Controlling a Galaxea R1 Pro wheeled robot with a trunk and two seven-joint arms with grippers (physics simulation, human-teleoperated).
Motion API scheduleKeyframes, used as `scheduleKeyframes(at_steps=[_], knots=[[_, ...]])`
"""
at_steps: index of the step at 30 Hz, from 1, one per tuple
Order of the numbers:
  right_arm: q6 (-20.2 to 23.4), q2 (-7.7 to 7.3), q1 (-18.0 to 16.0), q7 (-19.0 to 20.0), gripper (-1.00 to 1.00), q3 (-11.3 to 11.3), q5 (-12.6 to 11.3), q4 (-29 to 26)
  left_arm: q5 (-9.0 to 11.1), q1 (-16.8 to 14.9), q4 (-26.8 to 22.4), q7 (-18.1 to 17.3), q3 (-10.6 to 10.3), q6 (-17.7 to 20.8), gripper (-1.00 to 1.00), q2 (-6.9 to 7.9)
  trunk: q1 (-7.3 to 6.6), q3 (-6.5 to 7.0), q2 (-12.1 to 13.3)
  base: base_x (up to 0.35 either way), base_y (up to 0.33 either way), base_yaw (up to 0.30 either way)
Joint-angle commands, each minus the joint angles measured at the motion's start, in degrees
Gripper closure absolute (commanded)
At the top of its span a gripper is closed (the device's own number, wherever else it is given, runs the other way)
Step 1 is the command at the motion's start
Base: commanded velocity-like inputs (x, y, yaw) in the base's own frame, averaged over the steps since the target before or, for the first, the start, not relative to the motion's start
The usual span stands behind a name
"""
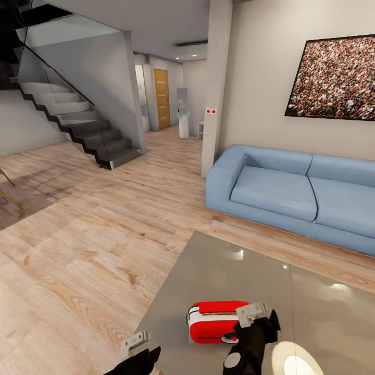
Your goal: Turn on the radio receiver that's on the table in the living room.
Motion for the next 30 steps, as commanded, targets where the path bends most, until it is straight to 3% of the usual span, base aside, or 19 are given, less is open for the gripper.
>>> scheduleKeyframes(at_steps=[1, 4, 5, 8, 17, 26, 30], knots=[[0.0, 0.00, 0.0, 0.0, -1.00, 0.5, 1.5, 0.0, 0.0, 0.0, 0.0, 0.0, 0.0, 0.0, -1.00, -0.01, 0.00, 0.00, 0.0, 0.000, 0.000, 0.000], [0.0, 0.00, 0.0, 0.4, -1.00, 1.6, 3.8, 0.1, 0.0, 0.0, 0.0, 0.0, 0.0, 0.0, -1.00, -0.03, 0.00, 0.00, 0.0, 0.000, 0.000, 0.000], [0.1, 0.00, 0.0, 0.4, -1.00, 4.0, 4.2, 0.2, 0.0, 0.0, 0.0, 0.0, 0.0, 0.0, -1.00, -0.03, 0.00, 0.00, 0.0, 0.000, 0.000, 0.000], [0.4, 0.00, 0.0, 0.4, -1.00, 7.3, 4.3, 0.2, 0.0, 0.0, 0.0, 0.0, 0.0, 0.0, -1.00, -0.03, 0.00, 0.00, 0.0, 0.000, 0.000, 0.000], [0.6, 0.00, 0.0, 0.5, -1.00, 11.4, 4.3, 0.6, 0.0, 0.0, 0.1, 0.0, 0.0, 0.0, -1.00, -0.11, 0.00, 0.00, 0.0, 0.000, 0.000, 0.000], [0.6, 0.00, 0.0, 0.6, -1.00, 12.2, 4.1, 1.2, 0.0, 0.0, 0.1, 0.0, 0.0, 0.0, -1.00, -0.12, 0.00, 0.00, 0.0, 0.000, 0.000, 0.000], [0.7, 0.00, 0.0, 2.7, -1.00, 12.1, 4.0, 2.7, -0.1, 0.0, 0.1, 0.0, 0.0, 0.0, -1.00, -0.12, 0.00, 0.00, 0.0, 0.000, 0.000, 0.000]])
